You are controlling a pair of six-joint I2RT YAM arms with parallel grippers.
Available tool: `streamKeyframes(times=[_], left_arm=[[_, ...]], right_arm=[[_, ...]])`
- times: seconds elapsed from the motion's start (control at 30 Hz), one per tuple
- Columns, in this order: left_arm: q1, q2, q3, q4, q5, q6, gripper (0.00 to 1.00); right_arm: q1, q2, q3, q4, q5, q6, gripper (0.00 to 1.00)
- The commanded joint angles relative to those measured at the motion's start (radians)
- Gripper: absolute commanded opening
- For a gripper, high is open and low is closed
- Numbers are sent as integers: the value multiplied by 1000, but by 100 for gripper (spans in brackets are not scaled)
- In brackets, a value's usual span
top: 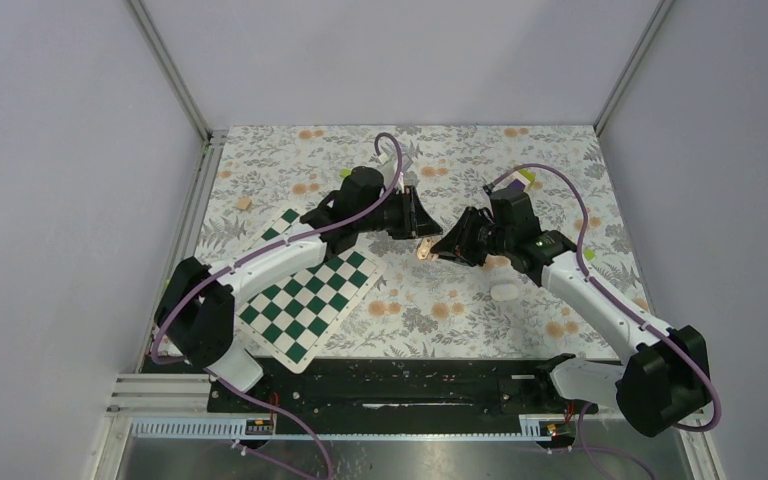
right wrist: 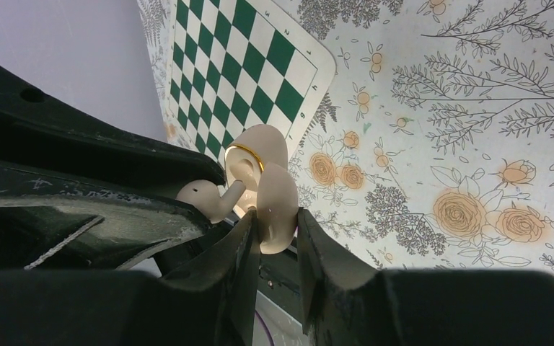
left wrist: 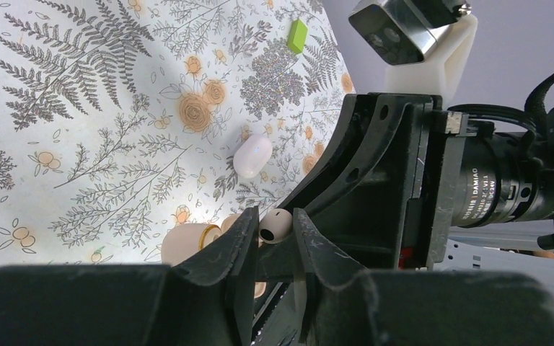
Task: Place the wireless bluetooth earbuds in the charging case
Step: Insert the left earbud into the left side groove of the charging case.
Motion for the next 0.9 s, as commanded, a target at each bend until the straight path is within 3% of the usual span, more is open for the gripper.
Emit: streamKeyframes(times=[0.0,0.87], left_arm=[[-2,-54,8,56,-3,45,0],[-2,-32,12,2,7,172,0]], right_arm=[[9,-35,0,23,-20,3,0],[9,-43,9,17,-32,5,0]])
